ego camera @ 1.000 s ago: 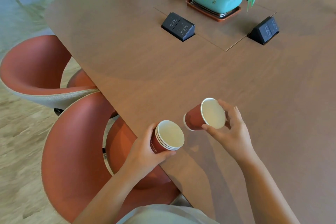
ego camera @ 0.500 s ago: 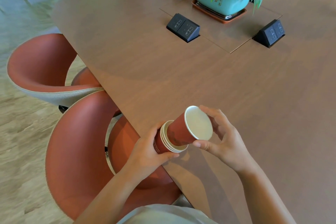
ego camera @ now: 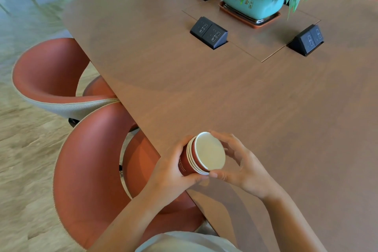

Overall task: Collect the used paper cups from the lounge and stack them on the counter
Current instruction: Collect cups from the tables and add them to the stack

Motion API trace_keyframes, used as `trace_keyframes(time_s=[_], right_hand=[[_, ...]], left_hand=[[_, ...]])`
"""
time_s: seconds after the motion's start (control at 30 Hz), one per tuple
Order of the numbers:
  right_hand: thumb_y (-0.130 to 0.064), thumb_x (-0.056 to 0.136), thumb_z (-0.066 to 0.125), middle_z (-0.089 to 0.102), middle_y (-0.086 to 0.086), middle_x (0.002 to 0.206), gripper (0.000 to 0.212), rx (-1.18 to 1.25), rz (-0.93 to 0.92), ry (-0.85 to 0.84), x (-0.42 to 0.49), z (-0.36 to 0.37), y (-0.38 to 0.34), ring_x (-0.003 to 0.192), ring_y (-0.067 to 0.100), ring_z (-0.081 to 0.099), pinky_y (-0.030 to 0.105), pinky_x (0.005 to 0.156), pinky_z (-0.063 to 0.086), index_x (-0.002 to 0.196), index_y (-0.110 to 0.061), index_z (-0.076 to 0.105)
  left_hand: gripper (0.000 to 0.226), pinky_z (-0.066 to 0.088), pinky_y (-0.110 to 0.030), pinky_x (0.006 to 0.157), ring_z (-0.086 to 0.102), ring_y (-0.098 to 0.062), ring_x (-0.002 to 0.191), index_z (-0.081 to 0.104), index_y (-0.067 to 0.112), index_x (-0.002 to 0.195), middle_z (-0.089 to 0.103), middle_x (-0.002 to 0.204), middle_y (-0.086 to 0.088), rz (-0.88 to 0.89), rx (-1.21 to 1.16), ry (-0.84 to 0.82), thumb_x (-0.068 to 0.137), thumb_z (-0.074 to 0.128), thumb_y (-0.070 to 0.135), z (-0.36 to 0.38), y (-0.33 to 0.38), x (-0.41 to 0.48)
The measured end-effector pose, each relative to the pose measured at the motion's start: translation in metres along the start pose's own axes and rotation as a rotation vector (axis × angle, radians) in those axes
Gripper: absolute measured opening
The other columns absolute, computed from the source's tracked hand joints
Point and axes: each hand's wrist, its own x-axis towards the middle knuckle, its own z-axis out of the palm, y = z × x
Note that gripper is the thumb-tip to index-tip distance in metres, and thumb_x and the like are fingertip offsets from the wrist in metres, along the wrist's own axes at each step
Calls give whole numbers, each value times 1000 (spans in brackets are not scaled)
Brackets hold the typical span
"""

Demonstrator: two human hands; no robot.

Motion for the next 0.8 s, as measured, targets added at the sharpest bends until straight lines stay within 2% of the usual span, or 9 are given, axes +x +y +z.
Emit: trace_keyframes(time_s=[0.13, 0.37, 0.57, 0.7, 0.77, 0.8], right_hand=[[-31, 69, 75, 47, -10, 130, 71, 17, -5, -21, 2, 3, -1, 120, 7, 46, 21, 98, 41, 131, -27, 41], [-31, 71, 72, 47, -13, 127, 69, 9, -7, -49, 9, 16, -15, 118, 4, 47, 17, 96, 40, 132, -31, 40], [-33, 76, 70, 49, -10, 129, 61, 9, -52, -68, 16, 41, -33, 118, 4, 48, 15, 96, 38, 131, -29, 43], [-49, 83, 51, 54, -16, 125, 47, -52, -94, -25, 17, 64, -48, 117, 3, 50, 25, 96, 42, 126, -32, 47], [-53, 84, 42, 54, -16, 126, 45, -120, -126, -1, 15, 75, -54, 116, -2, 49, 22, 96, 41, 125, -33, 47], [-54, 86, 40, 53, -16, 126, 45, -172, -144, 4, 14, 81, -57, 116, -5, 47, 16, 96, 39, 125, -33, 47]], left_hand=[[74, 34, 4, 81, 44, 13, 115, 34, 56, 125, 46, 122, 39, -5, 1, 3, 64, 75, 60, -3, 0, -1], [70, 35, 3, 79, 44, 13, 114, 33, 62, 119, 44, 118, 43, -39, 10, 61, 61, 72, 66, -17, 2, -9], [70, 34, 1, 83, 46, 14, 111, 38, 64, 112, 46, 118, 42, -68, -59, 126, 61, 82, 48, -42, 4, -31], [71, 34, 0, 86, 47, 14, 112, 43, 53, 114, 47, 120, 40, -133, -139, 232, 58, 85, 41, -63, 0, -58], [69, 35, 1, 84, 47, 14, 111, 43, 51, 112, 48, 119, 40, -173, -164, 321, 57, 84, 42, -72, -3, -75], [70, 37, -1, 85, 48, 14, 111, 43, 53, 111, 49, 117, 41, -196, -175, 367, 57, 85, 39, -76, -5, -85]])
